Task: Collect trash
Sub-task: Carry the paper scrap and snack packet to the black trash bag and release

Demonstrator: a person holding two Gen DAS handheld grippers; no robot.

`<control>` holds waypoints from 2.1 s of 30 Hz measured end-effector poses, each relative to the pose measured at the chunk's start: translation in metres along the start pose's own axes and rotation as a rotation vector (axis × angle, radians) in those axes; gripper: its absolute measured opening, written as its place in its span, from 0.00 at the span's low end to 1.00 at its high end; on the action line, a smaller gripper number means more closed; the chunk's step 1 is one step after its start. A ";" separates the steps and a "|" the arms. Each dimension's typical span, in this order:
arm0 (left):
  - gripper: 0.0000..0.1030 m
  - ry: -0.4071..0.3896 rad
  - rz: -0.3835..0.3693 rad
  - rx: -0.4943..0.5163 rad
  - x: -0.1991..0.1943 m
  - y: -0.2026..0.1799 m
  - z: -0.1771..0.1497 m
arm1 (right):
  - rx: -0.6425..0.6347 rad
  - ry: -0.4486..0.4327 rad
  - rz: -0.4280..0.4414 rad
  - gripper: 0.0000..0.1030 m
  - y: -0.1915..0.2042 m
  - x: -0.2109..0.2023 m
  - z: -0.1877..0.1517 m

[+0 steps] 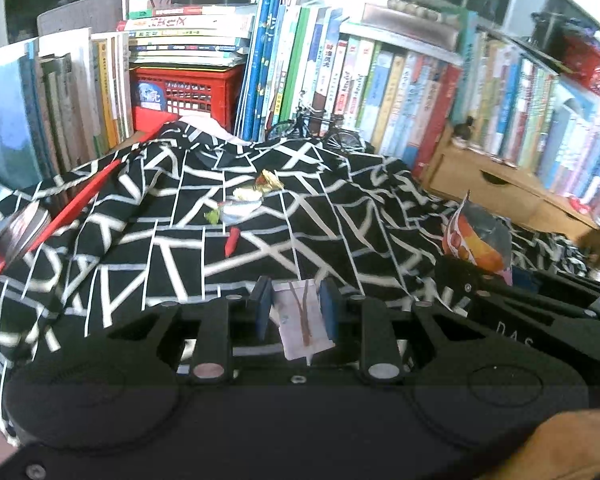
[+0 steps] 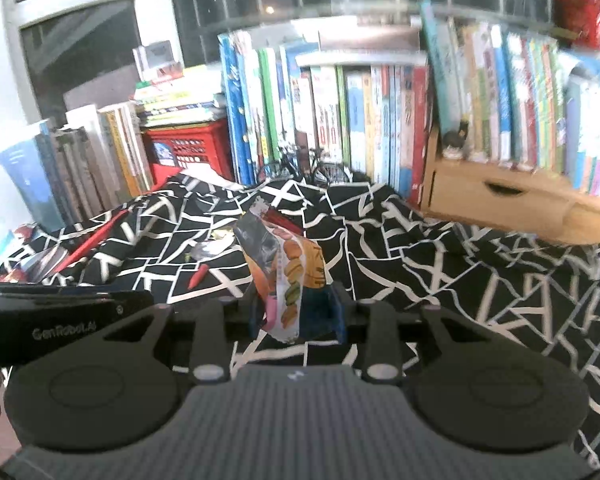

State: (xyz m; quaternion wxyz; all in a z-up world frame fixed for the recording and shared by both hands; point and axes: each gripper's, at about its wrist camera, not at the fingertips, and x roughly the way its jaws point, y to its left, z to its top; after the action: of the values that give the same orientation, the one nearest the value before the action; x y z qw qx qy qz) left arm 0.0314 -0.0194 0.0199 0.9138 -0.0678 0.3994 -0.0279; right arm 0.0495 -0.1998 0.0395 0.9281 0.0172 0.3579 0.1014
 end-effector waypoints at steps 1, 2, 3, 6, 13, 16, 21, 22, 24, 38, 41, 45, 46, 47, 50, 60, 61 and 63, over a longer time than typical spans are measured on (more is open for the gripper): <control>0.24 -0.001 -0.013 -0.010 -0.011 0.000 -0.006 | -0.019 -0.015 -0.011 0.38 0.005 -0.014 -0.004; 0.24 -0.003 -0.026 -0.017 -0.024 0.001 -0.013 | -0.031 -0.025 -0.019 0.38 0.009 -0.027 -0.009; 0.24 -0.008 -0.039 -0.020 -0.038 0.000 -0.022 | -0.039 -0.031 -0.026 0.38 0.013 -0.041 -0.014; 0.24 -0.013 -0.066 0.004 -0.075 -0.001 -0.048 | -0.054 -0.044 -0.040 0.38 0.023 -0.079 -0.028; 0.24 0.026 -0.050 0.001 -0.136 0.006 -0.106 | -0.058 -0.055 -0.025 0.38 0.043 -0.147 -0.062; 0.24 0.029 -0.026 -0.018 -0.158 0.008 -0.132 | -0.079 -0.047 0.010 0.38 0.052 -0.164 -0.077; 0.24 0.048 0.029 -0.070 -0.183 0.014 -0.176 | -0.119 -0.013 0.085 0.38 0.066 -0.182 -0.106; 0.24 0.053 0.038 -0.074 -0.186 0.015 -0.184 | -0.126 -0.008 0.100 0.38 0.069 -0.185 -0.112; 0.24 0.066 0.072 -0.084 -0.190 0.019 -0.203 | -0.149 0.008 0.129 0.38 0.076 -0.191 -0.128; 0.24 0.205 0.195 -0.246 -0.198 0.103 -0.316 | -0.217 0.207 0.243 0.38 0.139 -0.183 -0.229; 0.24 0.228 0.220 -0.285 -0.195 0.123 -0.336 | -0.243 0.245 0.254 0.38 0.155 -0.175 -0.248; 0.24 0.264 0.226 -0.340 -0.183 0.150 -0.364 | -0.265 0.283 0.269 0.38 0.171 -0.162 -0.268; 0.24 0.268 0.230 -0.344 -0.179 0.156 -0.370 | -0.269 0.295 0.270 0.38 0.174 -0.156 -0.274; 0.24 0.272 0.231 -0.349 -0.174 0.161 -0.376 | -0.270 0.304 0.271 0.38 0.178 -0.151 -0.279; 0.24 0.281 0.226 -0.376 -0.154 0.178 -0.394 | -0.277 0.332 0.276 0.38 0.188 -0.132 -0.296; 0.24 0.298 0.232 -0.394 -0.085 0.224 -0.446 | -0.296 0.418 0.292 0.39 0.217 -0.063 -0.362; 0.24 0.298 0.232 -0.394 -0.080 0.228 -0.449 | -0.299 0.422 0.294 0.39 0.219 -0.056 -0.367; 0.24 0.301 0.226 -0.399 -0.069 0.235 -0.454 | -0.303 0.428 0.299 0.42 0.222 -0.045 -0.373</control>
State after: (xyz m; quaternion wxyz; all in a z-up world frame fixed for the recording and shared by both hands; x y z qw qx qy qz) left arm -0.3490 0.1743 -0.2691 0.8099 -0.1969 0.5335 0.1436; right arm -0.2713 -0.0069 -0.1852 0.7983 -0.0905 0.5197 0.2905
